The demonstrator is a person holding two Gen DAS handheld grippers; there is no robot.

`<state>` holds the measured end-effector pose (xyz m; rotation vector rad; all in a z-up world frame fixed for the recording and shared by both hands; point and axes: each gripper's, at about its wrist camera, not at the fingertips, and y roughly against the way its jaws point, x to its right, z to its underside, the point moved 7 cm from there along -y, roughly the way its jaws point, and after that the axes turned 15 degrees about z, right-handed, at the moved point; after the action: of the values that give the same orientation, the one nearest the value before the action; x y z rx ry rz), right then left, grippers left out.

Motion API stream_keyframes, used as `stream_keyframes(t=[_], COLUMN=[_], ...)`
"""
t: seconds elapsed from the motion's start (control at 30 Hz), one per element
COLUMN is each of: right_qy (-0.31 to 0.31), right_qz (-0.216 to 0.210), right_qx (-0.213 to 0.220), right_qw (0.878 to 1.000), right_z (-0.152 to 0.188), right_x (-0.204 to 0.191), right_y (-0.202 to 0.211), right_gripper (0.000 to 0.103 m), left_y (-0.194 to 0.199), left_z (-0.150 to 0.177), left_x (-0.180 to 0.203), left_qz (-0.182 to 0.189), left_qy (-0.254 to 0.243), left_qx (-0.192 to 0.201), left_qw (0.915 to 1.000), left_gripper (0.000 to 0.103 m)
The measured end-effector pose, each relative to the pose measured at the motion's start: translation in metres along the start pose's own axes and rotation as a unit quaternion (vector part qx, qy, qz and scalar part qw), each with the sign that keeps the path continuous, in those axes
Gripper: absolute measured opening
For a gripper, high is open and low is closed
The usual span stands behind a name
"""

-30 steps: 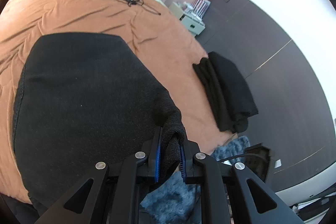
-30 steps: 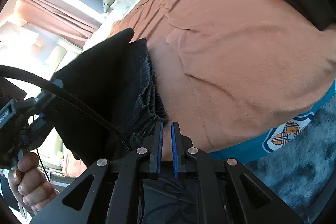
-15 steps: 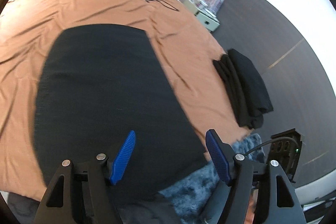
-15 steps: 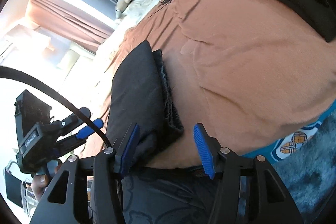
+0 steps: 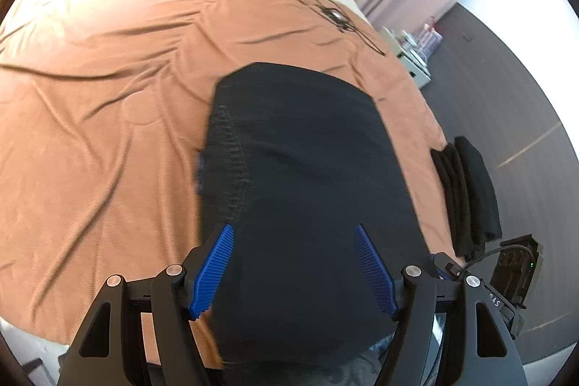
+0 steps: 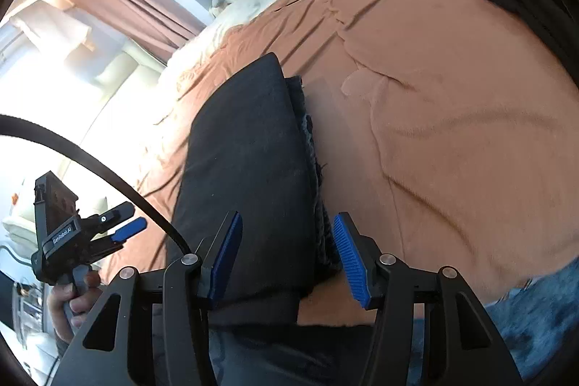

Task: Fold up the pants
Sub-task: 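Open both tools and release the folded black pants, then grasp the folded pants edge with the left tool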

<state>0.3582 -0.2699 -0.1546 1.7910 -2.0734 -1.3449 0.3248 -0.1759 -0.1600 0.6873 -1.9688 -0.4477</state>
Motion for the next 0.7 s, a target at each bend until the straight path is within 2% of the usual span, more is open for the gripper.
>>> stream_keyframes(t=[0.03,0.07,0.13,0.4,0.63,0.7], right_qy=[0.004,0.009,0.021,0.002,0.002,-0.010], right_qz=[0.003,0.006,0.020,0.050,0.036,0.017], right_qx=[-0.001,-0.003,-0.008,-0.025,-0.032,-0.033], right_qw=[1.000,1.000,1.000,0.998,0.999,0.999], right_z=[0.000,0.000,0.001,0.020,0.013,0.009], right_x=[-0.002,-0.003,-0.003,0.013,0.007,0.007], right_y=[-0.002,-0.004,-0.009,-0.017,-0.009,-0.006], right_gripper=[0.022,0.013,0.007,0.005,0.006,0.013], left_y=[0.000,0.000,-0.002,-0.015,-0.032,-0.035], left_z=[-0.001,-0.001,-0.001,0.012,0.024,0.027], left_x=[-0.005,-0.012,-0.023,-0.046,-0.051,-0.053], left_qz=[0.000,0.001,0.002,0.023,0.041,0.048], left_qy=[0.005,0.013,0.029,0.068,0.087,0.095], left_qx=[0.000,-0.001,-0.002,-0.026,-0.050,-0.054], left_qw=[1.0000,0.9999,0.9996,0.9971,0.9941,0.9929], left_gripper=[0.071,0.071,0.066,0.063,0.063,0.062])
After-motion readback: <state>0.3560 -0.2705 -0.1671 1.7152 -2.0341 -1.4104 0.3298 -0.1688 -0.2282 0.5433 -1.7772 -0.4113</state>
